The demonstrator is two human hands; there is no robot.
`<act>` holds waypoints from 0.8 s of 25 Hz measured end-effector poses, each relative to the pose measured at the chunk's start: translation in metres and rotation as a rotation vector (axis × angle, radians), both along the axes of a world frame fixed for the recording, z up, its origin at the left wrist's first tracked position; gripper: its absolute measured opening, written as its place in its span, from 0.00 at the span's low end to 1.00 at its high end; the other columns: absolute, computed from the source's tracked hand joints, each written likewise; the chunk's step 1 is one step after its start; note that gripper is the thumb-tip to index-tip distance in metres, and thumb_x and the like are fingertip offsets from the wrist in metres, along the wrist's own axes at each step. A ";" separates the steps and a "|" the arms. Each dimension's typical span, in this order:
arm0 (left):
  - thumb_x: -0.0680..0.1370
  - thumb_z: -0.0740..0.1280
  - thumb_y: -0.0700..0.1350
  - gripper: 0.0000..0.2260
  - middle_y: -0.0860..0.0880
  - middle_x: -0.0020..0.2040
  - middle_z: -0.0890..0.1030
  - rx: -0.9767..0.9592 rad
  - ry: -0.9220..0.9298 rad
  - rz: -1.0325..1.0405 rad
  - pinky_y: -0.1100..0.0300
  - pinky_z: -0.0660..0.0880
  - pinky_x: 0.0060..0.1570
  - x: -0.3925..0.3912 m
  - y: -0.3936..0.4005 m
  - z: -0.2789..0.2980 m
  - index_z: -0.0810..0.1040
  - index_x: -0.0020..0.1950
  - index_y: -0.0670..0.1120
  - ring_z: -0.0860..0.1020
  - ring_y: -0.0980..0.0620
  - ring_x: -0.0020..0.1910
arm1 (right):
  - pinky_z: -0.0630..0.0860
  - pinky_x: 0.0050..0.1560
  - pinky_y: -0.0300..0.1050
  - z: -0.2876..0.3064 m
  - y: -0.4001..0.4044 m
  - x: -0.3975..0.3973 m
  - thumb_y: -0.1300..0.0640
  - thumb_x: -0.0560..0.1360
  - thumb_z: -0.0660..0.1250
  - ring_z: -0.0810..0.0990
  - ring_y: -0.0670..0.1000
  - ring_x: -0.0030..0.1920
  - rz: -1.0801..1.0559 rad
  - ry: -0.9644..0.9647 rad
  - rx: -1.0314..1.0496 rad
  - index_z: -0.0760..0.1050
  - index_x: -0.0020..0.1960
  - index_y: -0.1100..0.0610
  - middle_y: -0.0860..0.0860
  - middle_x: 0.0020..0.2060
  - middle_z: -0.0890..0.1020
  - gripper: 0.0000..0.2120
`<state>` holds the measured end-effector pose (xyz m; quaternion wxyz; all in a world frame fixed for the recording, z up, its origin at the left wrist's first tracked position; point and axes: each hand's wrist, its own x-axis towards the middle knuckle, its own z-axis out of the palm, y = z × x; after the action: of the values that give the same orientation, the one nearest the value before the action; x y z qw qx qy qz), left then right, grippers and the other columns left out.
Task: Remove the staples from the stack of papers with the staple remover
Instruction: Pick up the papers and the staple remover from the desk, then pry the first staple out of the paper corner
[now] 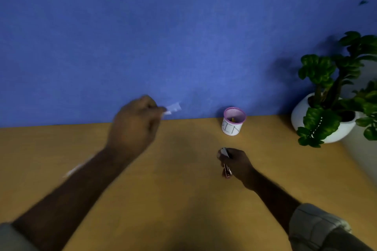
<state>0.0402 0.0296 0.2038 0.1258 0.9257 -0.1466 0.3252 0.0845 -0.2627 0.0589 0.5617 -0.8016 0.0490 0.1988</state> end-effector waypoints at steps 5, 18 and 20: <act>0.69 0.65 0.44 0.12 0.45 0.40 0.82 0.141 0.327 -0.097 0.53 0.80 0.37 -0.029 -0.052 -0.125 0.86 0.46 0.46 0.82 0.42 0.36 | 0.75 0.25 0.42 -0.008 -0.013 -0.011 0.65 0.76 0.68 0.77 0.52 0.30 -0.079 0.105 -0.035 0.73 0.56 0.56 0.61 0.41 0.81 0.11; 0.76 0.69 0.52 0.19 0.51 0.61 0.78 -0.045 0.752 -0.022 0.56 0.73 0.62 -0.068 -0.057 -0.242 0.78 0.67 0.50 0.75 0.51 0.60 | 0.72 0.27 0.37 -0.047 -0.011 -0.051 0.52 0.77 0.69 0.77 0.43 0.27 0.115 -0.029 -0.199 0.80 0.46 0.54 0.50 0.34 0.81 0.06; 0.77 0.69 0.53 0.19 0.50 0.63 0.79 -0.103 0.691 0.032 0.54 0.73 0.65 -0.065 -0.059 -0.246 0.79 0.67 0.50 0.75 0.50 0.63 | 0.72 0.34 0.36 -0.053 -0.002 -0.053 0.51 0.77 0.68 0.76 0.39 0.31 0.266 -0.127 -0.305 0.81 0.45 0.51 0.43 0.34 0.80 0.05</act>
<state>-0.0249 -0.0292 -0.0424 0.2094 0.9757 -0.0641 0.0014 0.0314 -0.2651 0.0055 0.4046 -0.8876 -0.0633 0.2107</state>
